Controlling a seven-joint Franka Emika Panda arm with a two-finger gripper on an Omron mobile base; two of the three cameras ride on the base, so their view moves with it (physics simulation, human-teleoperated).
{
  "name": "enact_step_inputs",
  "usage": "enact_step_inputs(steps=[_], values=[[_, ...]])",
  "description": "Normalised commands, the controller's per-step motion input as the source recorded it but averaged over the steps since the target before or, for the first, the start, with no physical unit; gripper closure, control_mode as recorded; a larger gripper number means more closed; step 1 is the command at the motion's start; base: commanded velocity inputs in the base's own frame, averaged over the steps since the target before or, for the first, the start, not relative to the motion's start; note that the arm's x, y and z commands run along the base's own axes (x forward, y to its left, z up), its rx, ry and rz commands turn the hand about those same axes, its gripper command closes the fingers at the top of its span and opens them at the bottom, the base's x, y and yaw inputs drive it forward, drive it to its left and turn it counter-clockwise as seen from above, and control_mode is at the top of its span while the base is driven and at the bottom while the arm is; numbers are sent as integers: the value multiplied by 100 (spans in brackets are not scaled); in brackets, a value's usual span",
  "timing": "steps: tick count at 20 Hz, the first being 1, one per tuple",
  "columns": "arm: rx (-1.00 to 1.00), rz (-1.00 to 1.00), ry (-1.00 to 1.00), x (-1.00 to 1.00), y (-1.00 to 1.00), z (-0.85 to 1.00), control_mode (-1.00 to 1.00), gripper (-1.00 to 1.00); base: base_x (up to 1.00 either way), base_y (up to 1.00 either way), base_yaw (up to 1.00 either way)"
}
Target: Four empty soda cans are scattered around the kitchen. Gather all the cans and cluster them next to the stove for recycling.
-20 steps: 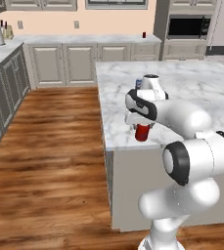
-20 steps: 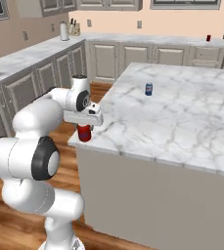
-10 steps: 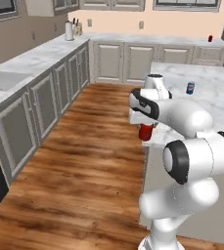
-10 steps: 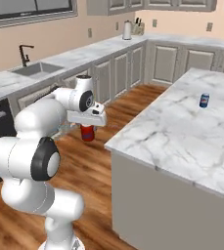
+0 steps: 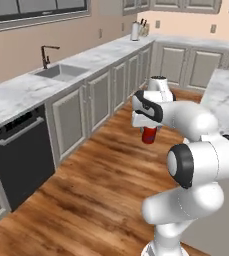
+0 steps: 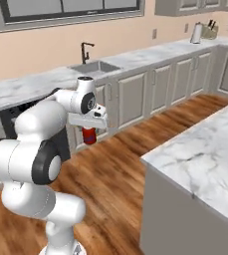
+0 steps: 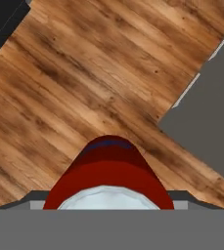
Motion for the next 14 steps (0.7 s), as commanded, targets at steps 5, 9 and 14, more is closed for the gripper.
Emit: enact_step_inputs(steps=[5,9,14], values=[[0,0,0,0,0,0,100,100,-19,15,50],[0,0,0,0,0,0,100,100,-17,13,50],[0,0,0,0,0,0,100,100,-15,10,50]])
